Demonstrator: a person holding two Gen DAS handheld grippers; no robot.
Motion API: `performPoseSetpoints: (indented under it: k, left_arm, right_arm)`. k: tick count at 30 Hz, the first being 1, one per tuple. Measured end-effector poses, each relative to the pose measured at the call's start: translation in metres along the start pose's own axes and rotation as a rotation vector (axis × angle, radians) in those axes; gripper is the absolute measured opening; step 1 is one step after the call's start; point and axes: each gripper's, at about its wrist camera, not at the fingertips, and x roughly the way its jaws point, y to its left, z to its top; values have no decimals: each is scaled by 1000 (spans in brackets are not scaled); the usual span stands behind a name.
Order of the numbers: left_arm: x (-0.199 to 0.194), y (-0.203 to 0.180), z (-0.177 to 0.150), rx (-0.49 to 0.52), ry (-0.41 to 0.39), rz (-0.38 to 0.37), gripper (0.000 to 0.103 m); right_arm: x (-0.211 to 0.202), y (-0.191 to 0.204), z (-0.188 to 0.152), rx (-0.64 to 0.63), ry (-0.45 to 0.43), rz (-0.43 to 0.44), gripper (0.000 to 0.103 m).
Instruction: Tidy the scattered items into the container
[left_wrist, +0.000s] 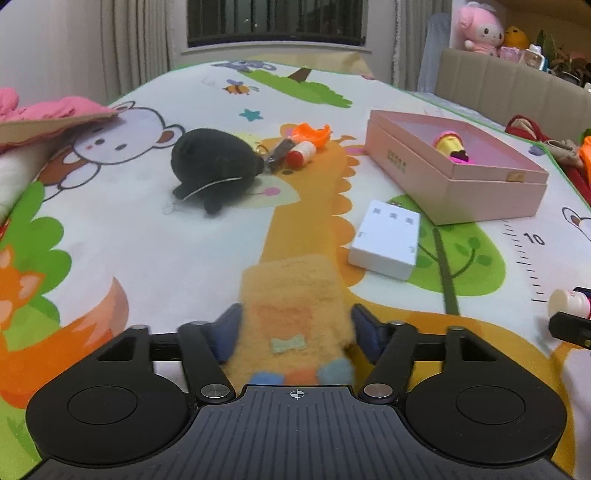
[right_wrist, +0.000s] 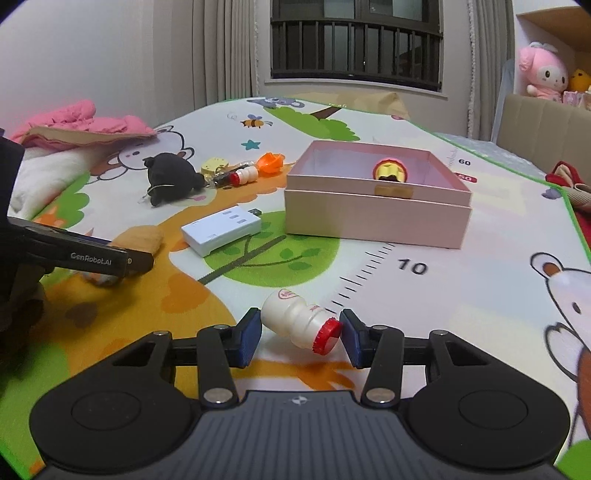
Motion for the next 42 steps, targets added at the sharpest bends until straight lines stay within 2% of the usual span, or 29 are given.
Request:
performPoseSetpoints:
  k: [6, 11, 14, 17, 21, 23, 28, 31, 36, 42]
  left_arm:
    - [-27, -24, -10, 50, -7, -37, 61]
    - [-58, -52, -27, 83, -25, -118, 55]
    - [-66, -66, -36, 94, -28, -156, 55]
    - [-61, -77, -46, 114, -15, -147, 64]
    - [-59, -80, -52, 108, -20, -137, 69]
    - [-60, -81, -53, 105, -18, -144, 77]
    - [-59, -82, -57, 103, -24, -148, 80]
    - [-61, -83, -57, 116, -35, -137, 61]
    - [-65, -86, -53, 124, -42, -147, 56]
    - [-68, -97, -40, 142, -57, -197, 53]
  right_arm:
    - [-13, -14, -10, 22, -16, 9, 46]
    - [-21, -20, -18, 29, -22, 15, 46]
    - [-22, -21, -25, 15, -12, 8, 46]
    - [-21, -21, -34, -9, -8, -10, 46]
    - [-23, -21, -38, -13, -20, -19, 46]
    - [-22, -20, -38, -9, -21, -22, 47]
    - [-21, -19, -38, -12, -18, -26, 49]
    - [-23, -19, -36, -18, -17, -21, 46]
    - [-26, -20, -32, -48, -16, -10, 46]
    - [-33, -30, -23, -102, -30, -4, 46]
